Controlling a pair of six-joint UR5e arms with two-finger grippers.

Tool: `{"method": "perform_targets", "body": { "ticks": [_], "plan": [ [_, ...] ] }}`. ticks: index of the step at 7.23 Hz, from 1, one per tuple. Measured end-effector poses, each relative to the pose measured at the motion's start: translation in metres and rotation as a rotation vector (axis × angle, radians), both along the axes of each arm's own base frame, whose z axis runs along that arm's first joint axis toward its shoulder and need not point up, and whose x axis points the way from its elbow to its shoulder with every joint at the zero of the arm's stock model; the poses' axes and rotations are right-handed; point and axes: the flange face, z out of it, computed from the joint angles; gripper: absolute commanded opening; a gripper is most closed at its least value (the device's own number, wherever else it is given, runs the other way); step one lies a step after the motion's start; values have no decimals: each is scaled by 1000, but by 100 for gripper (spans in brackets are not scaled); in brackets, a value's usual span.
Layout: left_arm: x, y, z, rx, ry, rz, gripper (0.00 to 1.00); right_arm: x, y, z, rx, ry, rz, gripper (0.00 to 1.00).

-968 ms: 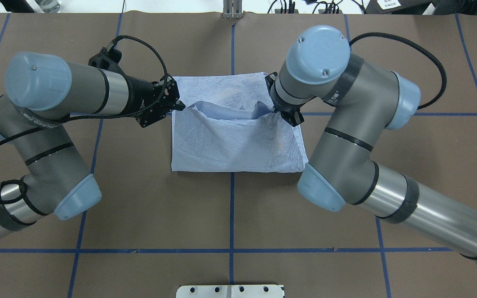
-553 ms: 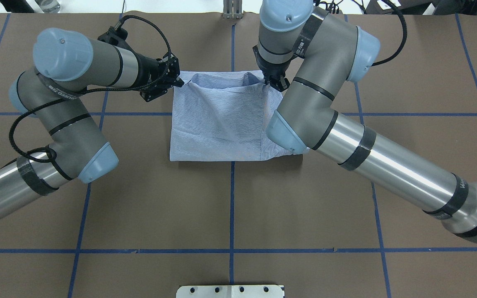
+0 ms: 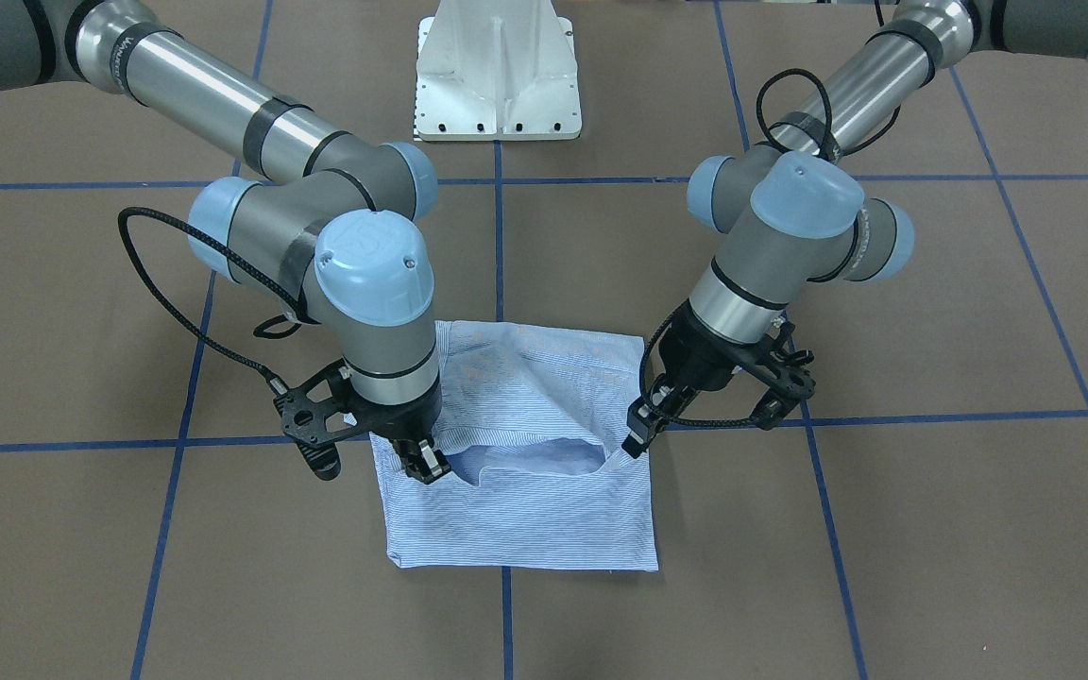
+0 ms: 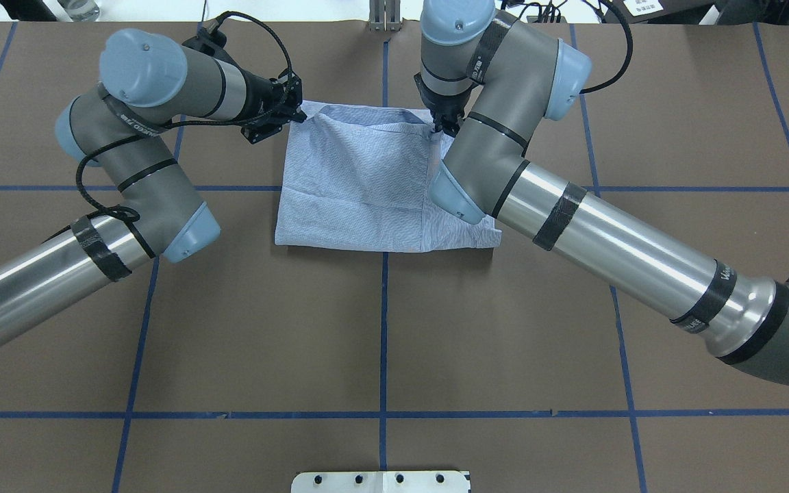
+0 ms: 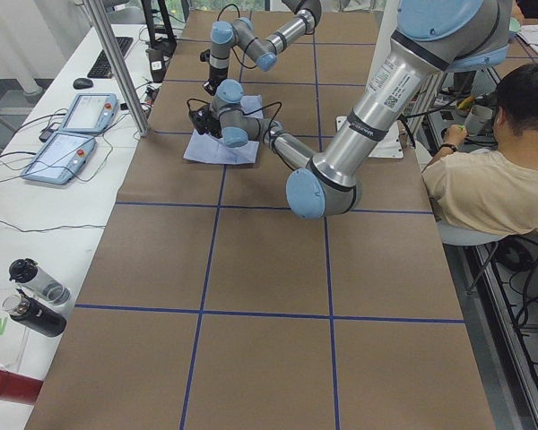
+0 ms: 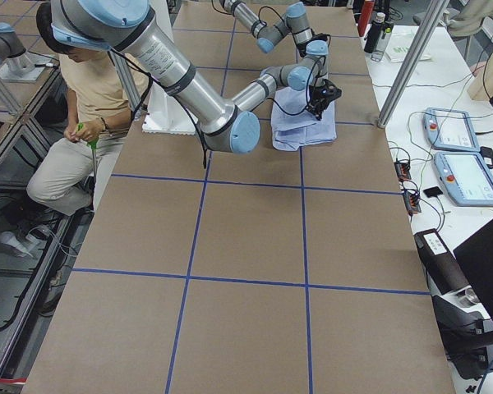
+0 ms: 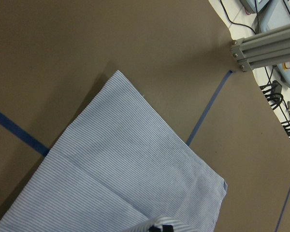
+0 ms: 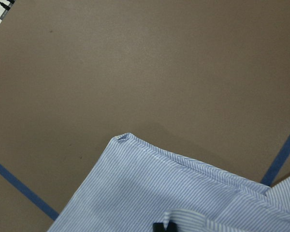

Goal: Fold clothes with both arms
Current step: 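Lift the near edge with both grippers and fold it over toward the far edge, then open both grippers and raise them off the folded shirt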

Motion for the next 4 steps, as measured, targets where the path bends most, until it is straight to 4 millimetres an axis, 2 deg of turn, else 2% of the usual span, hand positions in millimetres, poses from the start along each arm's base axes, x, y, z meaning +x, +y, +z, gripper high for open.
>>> {"method": "perform_targets", "body": {
  "ticks": [1,2,3,4],
  "plan": [
    [10,-13,12,10,-15,1,6,-4,-5,8,11,7,-15,0],
    [15,-26,25,31,-42,1,93,-8,-11,16,23,13,-29,99],
    [13,-38,39,66,-82,-3,100,-13,-18,23,49,24,-55,100],
    [8,-48,48,97,-116,-8,100,-10,-29,23,81,33,-78,100]
  ]
}}
